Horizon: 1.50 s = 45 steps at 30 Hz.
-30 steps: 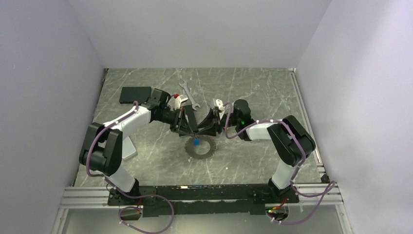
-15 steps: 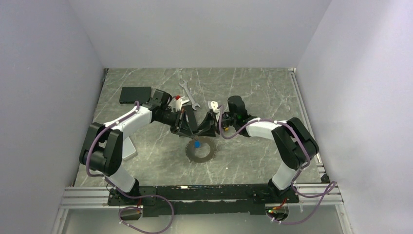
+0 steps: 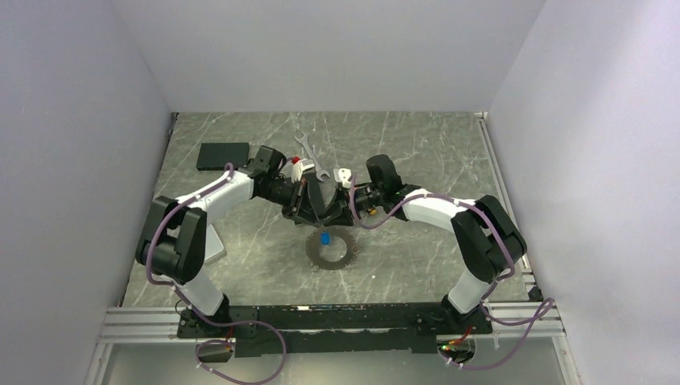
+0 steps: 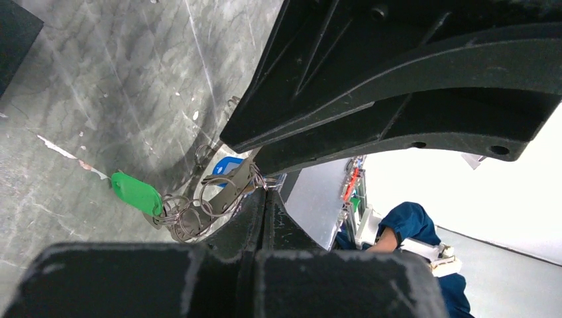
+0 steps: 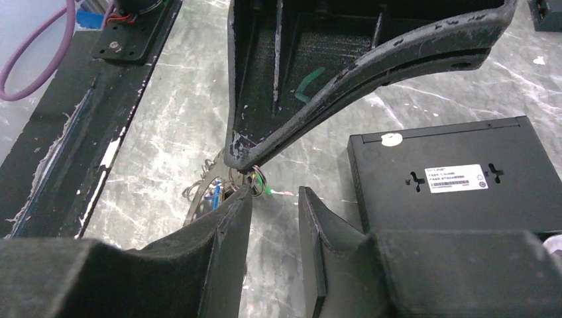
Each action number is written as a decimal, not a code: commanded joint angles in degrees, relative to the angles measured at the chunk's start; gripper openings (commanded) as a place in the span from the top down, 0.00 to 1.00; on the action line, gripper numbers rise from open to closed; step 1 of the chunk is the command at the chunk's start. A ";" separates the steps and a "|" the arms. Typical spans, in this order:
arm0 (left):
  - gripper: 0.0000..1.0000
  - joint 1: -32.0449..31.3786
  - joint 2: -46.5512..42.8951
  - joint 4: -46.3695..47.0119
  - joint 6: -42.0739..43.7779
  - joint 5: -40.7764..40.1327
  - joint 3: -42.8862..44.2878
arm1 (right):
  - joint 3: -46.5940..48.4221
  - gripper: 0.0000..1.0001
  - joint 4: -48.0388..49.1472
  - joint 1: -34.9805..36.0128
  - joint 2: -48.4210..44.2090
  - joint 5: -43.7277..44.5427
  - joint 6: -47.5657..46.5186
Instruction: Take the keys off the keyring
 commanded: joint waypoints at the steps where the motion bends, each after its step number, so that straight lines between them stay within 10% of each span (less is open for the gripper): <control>1: 1.00 -0.24 0.69 -0.64 1.36 0.11 2.95 | 3.16 0.65 -2.52 0.39 -1.64 -0.28 -2.31; 11: 1.00 -0.24 1.30 -0.65 1.25 1.75 3.36 | 3.46 0.67 -3.94 1.70 -1.33 0.79 -4.52; 19: 1.00 -0.32 1.04 -0.15 1.35 3.05 3.04 | 3.68 0.99 -4.75 2.25 -1.02 2.42 -6.10; 23: 0.95 -0.24 0.74 -0.25 3.38 4.84 3.37 | 3.18 1.00 -2.73 2.18 -0.71 2.31 -3.66; 30: 0.76 -0.15 -2.06 3.39 4.27 5.78 0.90 | -0.22 1.00 15.97 0.16 0.59 -0.14 16.71; 45: 0.79 0.33 -4.93 7.47 4.71 4.71 -2.67 | -4.11 1.00 39.78 -1.27 5.30 0.35 45.18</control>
